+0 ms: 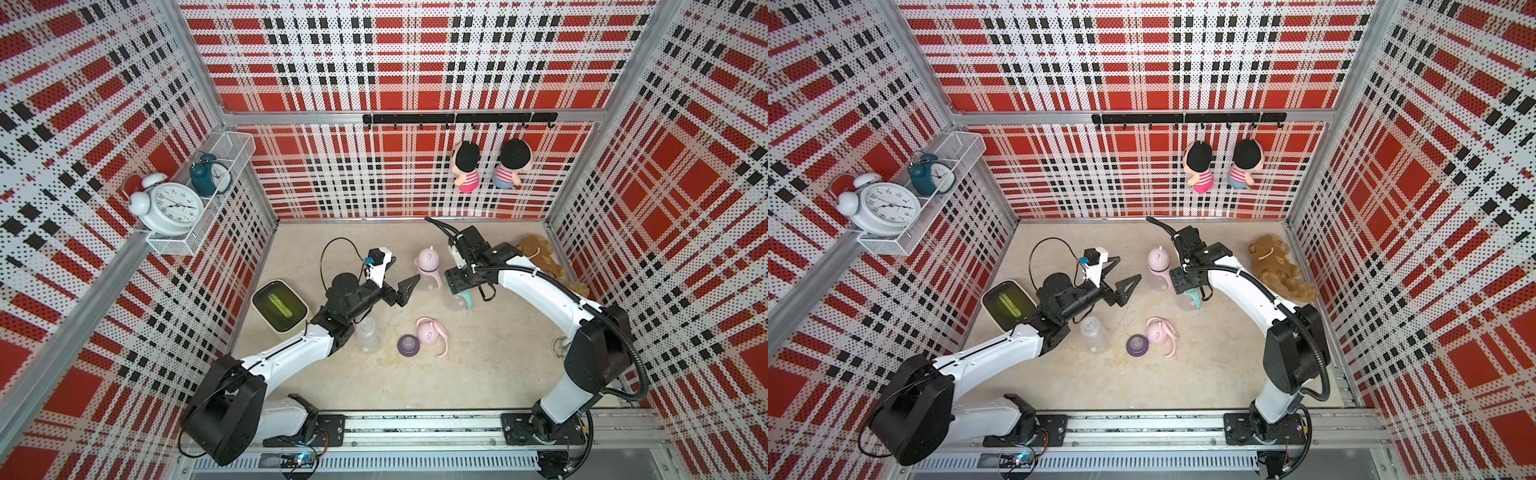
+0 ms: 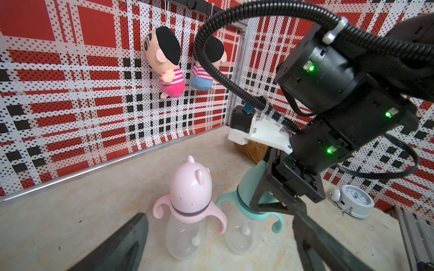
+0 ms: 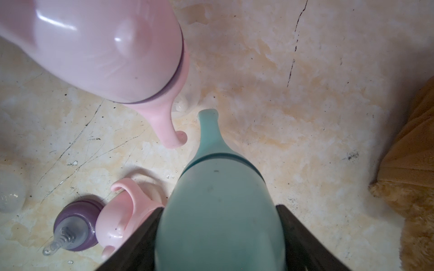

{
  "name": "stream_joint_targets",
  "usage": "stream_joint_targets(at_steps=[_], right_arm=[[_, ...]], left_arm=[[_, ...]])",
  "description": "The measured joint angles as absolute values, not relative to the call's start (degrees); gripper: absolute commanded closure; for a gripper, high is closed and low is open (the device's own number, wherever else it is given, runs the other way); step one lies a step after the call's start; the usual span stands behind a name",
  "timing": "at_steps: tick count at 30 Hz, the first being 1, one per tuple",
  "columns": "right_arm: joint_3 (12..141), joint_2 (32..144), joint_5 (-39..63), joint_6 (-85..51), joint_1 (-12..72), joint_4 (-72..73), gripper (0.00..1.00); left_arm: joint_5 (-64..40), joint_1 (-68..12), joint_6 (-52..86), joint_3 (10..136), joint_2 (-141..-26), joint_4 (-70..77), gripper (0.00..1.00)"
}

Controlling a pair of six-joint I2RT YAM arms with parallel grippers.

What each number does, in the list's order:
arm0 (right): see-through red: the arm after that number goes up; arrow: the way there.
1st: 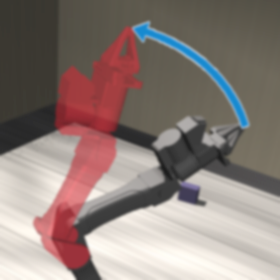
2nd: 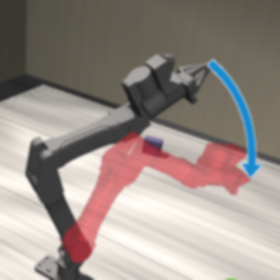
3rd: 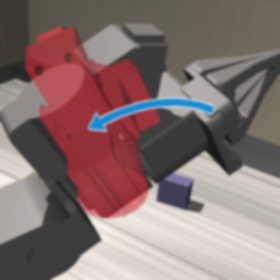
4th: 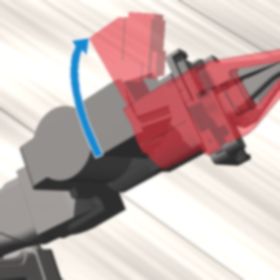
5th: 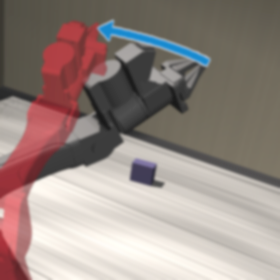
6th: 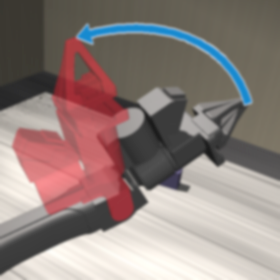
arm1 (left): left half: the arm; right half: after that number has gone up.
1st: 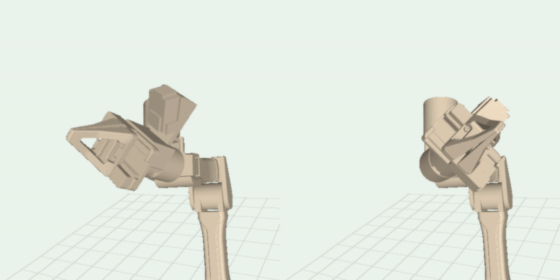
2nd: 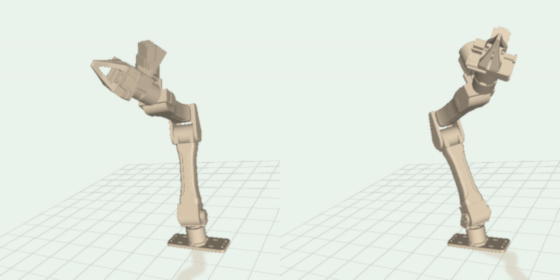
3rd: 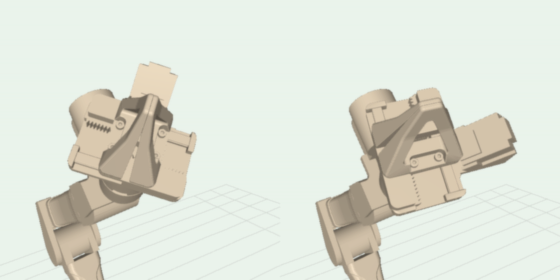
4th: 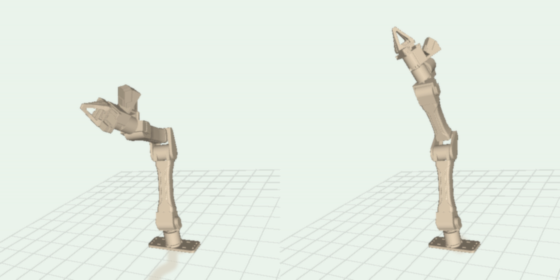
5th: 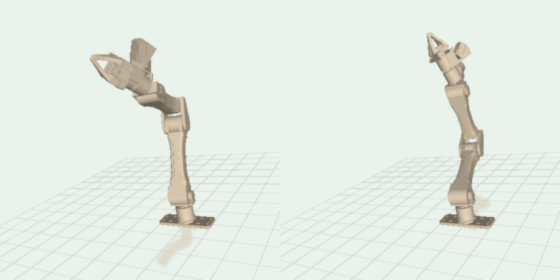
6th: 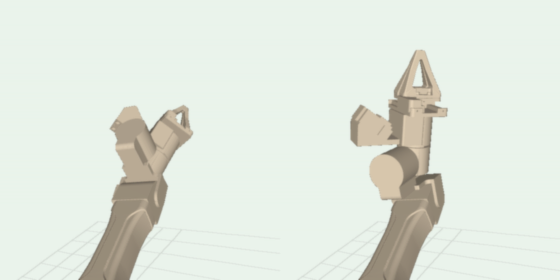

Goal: Assemble the baby bottles
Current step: Close the lid on the baby bottle.

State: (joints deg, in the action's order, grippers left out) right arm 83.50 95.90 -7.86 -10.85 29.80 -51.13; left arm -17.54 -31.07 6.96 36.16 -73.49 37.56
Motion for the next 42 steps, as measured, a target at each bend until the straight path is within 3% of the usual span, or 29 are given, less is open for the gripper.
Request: stream_joint_targets(at_steps=[42], right_arm=[[83.40, 99.77, -6.98, -10.55, 29.34, -53.36, 0.24]], left_arm=[[-17.54, -30.89, 6.07, 36.16, -72.90, 37.45, 0.02]])
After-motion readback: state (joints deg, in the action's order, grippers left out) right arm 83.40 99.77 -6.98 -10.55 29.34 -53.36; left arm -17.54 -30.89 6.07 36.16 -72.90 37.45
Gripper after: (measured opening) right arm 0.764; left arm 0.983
